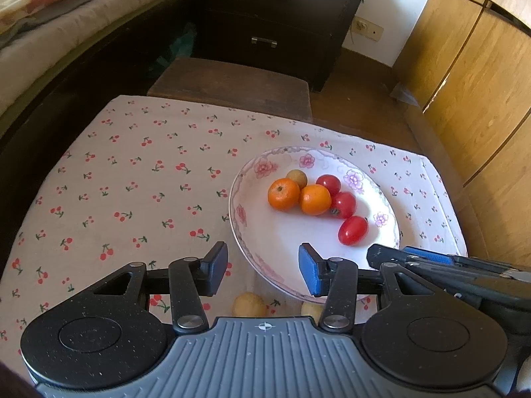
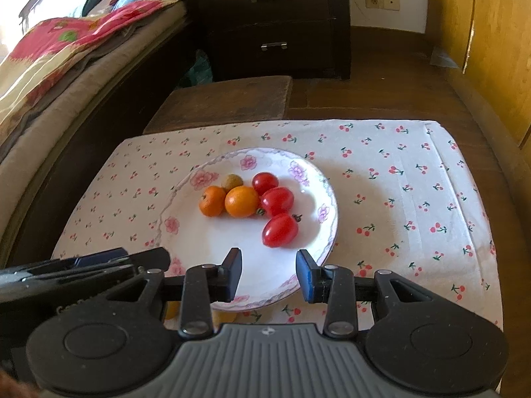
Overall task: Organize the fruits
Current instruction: 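Withdraw both tools from the bowl toward the fruits left on the cloth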
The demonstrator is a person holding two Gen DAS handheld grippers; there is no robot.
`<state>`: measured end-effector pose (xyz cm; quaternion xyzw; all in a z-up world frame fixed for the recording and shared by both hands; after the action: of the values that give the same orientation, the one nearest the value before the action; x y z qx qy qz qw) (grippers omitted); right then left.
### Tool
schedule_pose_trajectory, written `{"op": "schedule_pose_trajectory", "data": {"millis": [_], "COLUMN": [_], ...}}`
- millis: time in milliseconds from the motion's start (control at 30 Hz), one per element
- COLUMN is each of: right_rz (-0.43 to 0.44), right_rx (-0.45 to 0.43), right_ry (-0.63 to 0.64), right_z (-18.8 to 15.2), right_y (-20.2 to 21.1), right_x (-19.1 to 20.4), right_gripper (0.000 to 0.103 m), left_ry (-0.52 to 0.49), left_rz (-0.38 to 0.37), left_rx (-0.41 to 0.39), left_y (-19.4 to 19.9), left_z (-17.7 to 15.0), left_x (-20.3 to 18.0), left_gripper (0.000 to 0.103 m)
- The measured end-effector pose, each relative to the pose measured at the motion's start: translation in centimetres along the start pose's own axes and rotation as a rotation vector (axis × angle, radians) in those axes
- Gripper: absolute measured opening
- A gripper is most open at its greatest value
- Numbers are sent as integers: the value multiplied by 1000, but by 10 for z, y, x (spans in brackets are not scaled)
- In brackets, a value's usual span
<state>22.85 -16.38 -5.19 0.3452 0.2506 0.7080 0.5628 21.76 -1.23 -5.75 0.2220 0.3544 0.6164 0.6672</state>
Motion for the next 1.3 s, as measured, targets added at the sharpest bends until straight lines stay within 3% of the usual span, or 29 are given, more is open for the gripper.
{"op": "schedule_pose_trajectory", "data": {"millis": [700,1300], "right_rz": [47,119], "right_rx": [108,141], "right_ry": [69,42], "right_z": [-52,-56], "right_y": [1,-11], "right_x": [43,64], "right_gripper": [37,37], "left_ry": [26,37], "left_rz": [-2,1], "left_rx": [18,35], "left_y": [17,14], "left_z": [-7,-8], "left_x": [18,27], "left_gripper": [58,60]}}
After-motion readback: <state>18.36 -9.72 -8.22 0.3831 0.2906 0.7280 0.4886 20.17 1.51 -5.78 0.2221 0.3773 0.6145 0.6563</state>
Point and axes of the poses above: each gripper's, at about its wrist camera, not at the fingertips, and y roughly against the way its jaws point, x to its left, z to its top, the point moved 8 cm from there along -y, roughly the way its jaws point, and after that the axes turned 7 degrees about -x, right-handed, at the moved point
